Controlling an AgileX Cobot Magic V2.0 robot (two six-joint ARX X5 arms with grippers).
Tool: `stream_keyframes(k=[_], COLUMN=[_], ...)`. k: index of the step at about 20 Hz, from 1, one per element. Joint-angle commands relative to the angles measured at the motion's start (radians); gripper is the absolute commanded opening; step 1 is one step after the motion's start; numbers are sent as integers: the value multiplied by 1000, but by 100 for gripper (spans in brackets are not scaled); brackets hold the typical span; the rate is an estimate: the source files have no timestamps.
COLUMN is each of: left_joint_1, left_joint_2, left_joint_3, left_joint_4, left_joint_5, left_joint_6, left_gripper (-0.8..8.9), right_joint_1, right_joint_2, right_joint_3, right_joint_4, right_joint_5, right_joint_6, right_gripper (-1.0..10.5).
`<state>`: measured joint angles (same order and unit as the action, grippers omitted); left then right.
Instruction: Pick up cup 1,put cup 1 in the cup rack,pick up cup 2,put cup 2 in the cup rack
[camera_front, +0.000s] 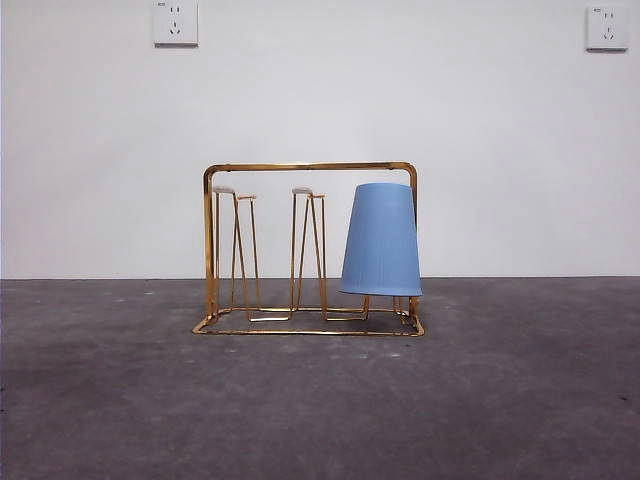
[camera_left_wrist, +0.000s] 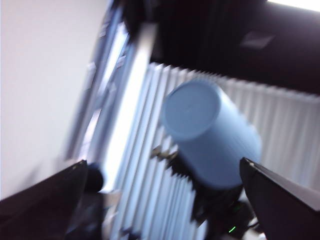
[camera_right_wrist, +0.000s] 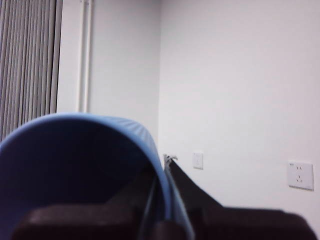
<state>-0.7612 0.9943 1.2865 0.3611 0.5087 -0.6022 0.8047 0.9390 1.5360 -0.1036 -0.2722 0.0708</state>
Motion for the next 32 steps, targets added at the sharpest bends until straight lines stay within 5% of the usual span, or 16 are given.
stream_keyframes(k=[1,11,26,32], left_joint_1=[-18,-79,-87,-87], left_joint_2=[46,170,197,197], left_joint_3=[-6,-6,-6,-6], left_joint_4=[165,379,473,475], left_joint_5=[20,9,-42,-48], left_joint_6=[-133,-187,-188,-187], left_gripper=[545,544,528,209], right_joint_1=[0,1,1,1], right_joint_2=[13,54,147,154], right_joint_3=[-9,-9,-9,-9], right_joint_4=[12,89,122,133], right_joint_5=[-6,-39,-50,-54], right_joint_6=[-4,-3,-11,-11], right_gripper=[-11,-12,-11,-11])
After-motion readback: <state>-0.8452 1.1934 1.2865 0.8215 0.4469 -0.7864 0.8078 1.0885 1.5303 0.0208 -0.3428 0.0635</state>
